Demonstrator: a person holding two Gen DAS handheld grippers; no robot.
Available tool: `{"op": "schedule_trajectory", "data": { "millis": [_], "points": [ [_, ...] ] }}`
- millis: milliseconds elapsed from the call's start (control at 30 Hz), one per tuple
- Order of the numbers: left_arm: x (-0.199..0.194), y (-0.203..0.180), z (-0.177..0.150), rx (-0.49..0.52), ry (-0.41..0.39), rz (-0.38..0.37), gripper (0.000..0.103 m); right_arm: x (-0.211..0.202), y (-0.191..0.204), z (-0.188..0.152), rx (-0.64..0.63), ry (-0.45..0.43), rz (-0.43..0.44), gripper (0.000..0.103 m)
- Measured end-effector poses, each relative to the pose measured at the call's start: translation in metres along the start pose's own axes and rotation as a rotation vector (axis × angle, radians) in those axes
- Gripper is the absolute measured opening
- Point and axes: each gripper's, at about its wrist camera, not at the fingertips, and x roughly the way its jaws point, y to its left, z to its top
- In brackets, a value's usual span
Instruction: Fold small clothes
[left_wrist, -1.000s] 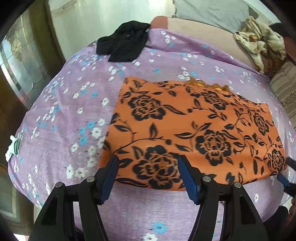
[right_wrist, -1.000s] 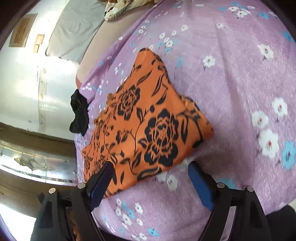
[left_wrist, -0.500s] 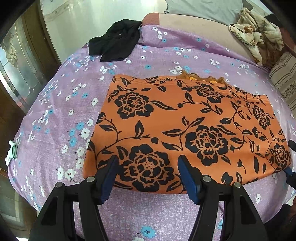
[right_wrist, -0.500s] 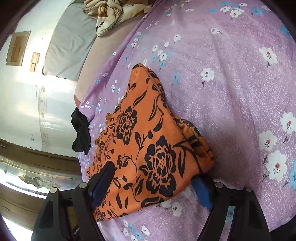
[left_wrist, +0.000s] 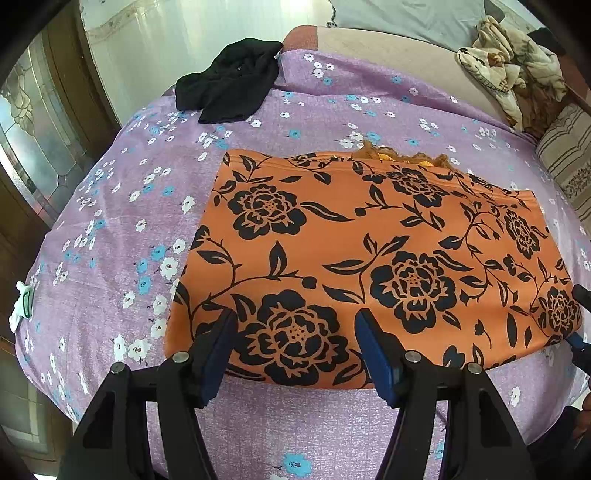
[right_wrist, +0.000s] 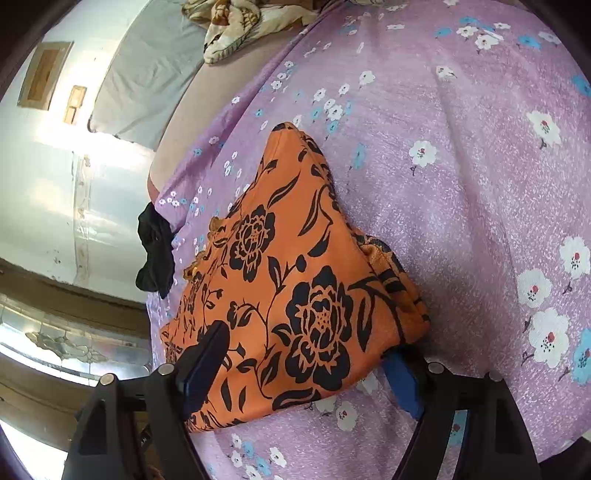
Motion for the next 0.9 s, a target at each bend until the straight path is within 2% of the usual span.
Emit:
{"op": "schedule_trajectory", "data": {
  "millis": [200, 267, 333, 633, 700, 733, 767, 800, 867, 900],
  "points": [
    [0.003, -0.003, 0.002, 0.007, 0.002, -0.005, 0.067, 0.0, -0.001, 0.002, -0.018, 0.003, -0.017, 0.075],
    [0.005, -0.004, 0.002, 0.011, 0.003, -0.002, 0.067, 0.0, -0.001, 0.003, -0.025, 0.001, -0.031, 0.067],
    [0.009, -0.005, 0.003, 0.012, 0.007, 0.0, 0.067, 0.0, -0.003, 0.004, -0.023, 0.004, -0.036, 0.063],
    [0.03, -0.015, 0.009, 0.024, 0.019, -0.001, 0.067, 0.0, -0.002, 0.008, -0.031, -0.009, -0.057, 0.063],
    [0.045, -0.021, 0.009, 0.044, 0.043, 0.013, 0.067, 0.004, -0.002, 0.01, -0.04, -0.007, -0.054, 0.062],
    [0.052, -0.024, 0.008, 0.056, 0.051, 0.026, 0.069, 0.005, 0.0, 0.01, -0.052, -0.001, -0.058, 0.053],
    [0.055, -0.028, 0.007, 0.073, 0.032, 0.05, 0.072, 0.007, 0.001, 0.011, -0.063, 0.01, -0.066, 0.026],
    [0.055, -0.03, 0.007, 0.089, 0.024, 0.065, 0.072, 0.01, 0.001, 0.012, -0.065, 0.029, -0.074, 0.018],
    [0.052, -0.033, 0.009, 0.113, 0.029, 0.078, 0.071, 0.01, 0.0, 0.013, -0.064, 0.031, -0.081, 0.017],
    [0.047, -0.031, 0.012, 0.096, 0.028, 0.047, 0.071, 0.007, 0.002, 0.012, -0.071, 0.019, -0.083, 0.017]
  ]
}}
